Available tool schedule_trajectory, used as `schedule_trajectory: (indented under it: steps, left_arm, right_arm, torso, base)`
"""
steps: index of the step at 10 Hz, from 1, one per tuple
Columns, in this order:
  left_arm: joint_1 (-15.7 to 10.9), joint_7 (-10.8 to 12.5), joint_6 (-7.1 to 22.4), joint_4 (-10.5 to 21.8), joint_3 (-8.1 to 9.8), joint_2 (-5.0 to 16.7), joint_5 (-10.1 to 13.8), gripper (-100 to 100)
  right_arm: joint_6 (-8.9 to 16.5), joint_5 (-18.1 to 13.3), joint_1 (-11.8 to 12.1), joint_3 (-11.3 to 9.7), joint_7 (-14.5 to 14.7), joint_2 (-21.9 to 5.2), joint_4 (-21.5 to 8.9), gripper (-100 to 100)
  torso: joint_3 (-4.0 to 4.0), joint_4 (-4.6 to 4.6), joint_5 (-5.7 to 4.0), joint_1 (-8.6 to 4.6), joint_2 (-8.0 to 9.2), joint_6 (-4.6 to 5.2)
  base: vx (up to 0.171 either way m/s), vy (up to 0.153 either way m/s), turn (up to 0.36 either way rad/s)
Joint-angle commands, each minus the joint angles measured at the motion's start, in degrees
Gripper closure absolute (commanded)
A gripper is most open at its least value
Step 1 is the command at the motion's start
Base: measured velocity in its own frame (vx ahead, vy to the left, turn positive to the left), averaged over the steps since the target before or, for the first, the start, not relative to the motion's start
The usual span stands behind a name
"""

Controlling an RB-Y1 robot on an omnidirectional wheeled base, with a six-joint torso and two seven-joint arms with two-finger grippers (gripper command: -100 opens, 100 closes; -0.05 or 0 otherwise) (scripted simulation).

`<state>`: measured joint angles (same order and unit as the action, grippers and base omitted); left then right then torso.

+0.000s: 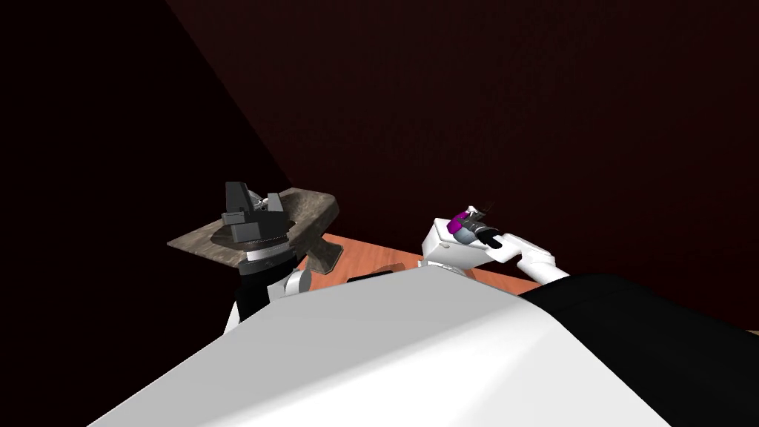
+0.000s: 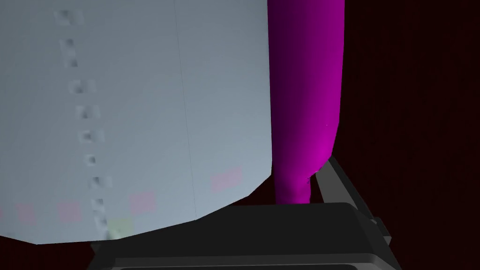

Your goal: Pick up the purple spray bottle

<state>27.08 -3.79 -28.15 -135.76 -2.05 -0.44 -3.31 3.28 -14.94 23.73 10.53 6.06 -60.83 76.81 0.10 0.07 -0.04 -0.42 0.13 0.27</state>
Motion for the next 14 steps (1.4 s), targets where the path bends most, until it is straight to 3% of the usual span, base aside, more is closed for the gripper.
schedule_trajectory:
  steps: [1,2,4,6,7,10,11,12,14]
  left_arm:
    - [0.0,0.0,0.0,0.0,0.0,0.0,0.0,0]
    - [0.0,0.0,0.0,0.0,0.0,0.0,0.0,0]
    - [-0.02,0.0,0.0,0.0,0.0,0.0,0.0,0]
    - [0.0,0.0,0.0,0.0,0.0,0.0,0.0,0]
    - [0.01,0.0,0.0,0.0,0.0,0.0,0.0,0]
    - [-0.01,0.0,0.0,0.0,0.0,0.0,0.0,0]
    - [0.0,0.0,0.0,0.0,0.0,0.0,0.0,0]
    - [0.0,0.0,0.0,0.0,0.0,0.0,0.0,0]
    - [-0.02,0.0,0.0,0.0,0.0,0.0,0.0,0]
  right_arm:
    - [0.21,0.01,-2.23,-0.09,-0.03,-0.04,-1.01,-100]
    - [1.69,-0.01,-3.82,-2.29,2.34,1.91,-3.14,-100]
    - [1.69,-0.01,-7.66,-2.29,2.34,1.91,-6.93,-100]
    - [1.69,-0.01,-10.25,-2.29,2.34,1.91,-7.7,-100]
    - [3.17,-0.04,-11.87,-4.49,4.72,3.87,-9.46,-100]
    - [3.17,-0.04,-17.15,-4.49,4.72,3.87,-14.4,-100]
    - [3.17,-0.04,-18.27,-4.49,4.72,3.87,-14.4,-100]
    - [4.65,-0.06,-20.01,-6.69,7.09,5.82,-16.61,-100]
    - [4.65,-0.06,-22.44,-6.69,7.09,5.82,-18.6,-100]
  torso:
    - [0.0,0.0,0.0,0.0,0.0,0.0]
    - [-0.08,-0.03,0.01,0.08,-0.13,-0.02]
    - [0.26,0.07,-0.16,-0.43,0.5,0.04]
    - [-0.02,-0.02,-0.08,-0.21,-0.03,0.12]
    - [-0.14,-0.07,-0.06,-0.15,-0.22,0.09]
    - [0.03,-0.04,-0.26,-0.56,0.12,0.11]
    - [-0.05,-0.06,-0.2,-0.47,-0.05,0.14]
    - [-0.14,-0.1,-0.18,-0.39,-0.19,0.13]
    - [0.06,-0.07,-0.41,-0.79,0.23,0.12]
  base:
    - [0.01,0.003,-0.028]
    - [-0.154,-0.07,0.26]
    - [-0.163,-0.082,0.07]
    - [0.018,0.011,-0.021]
    - [-0.119,-0.052,0.26]
    - [-0.105,-0.045,0.039]
    - [-0.001,0.005,-0.009]
    - [-0.124,-0.048,0.217]
    - [-0.143,-0.072,0.088]
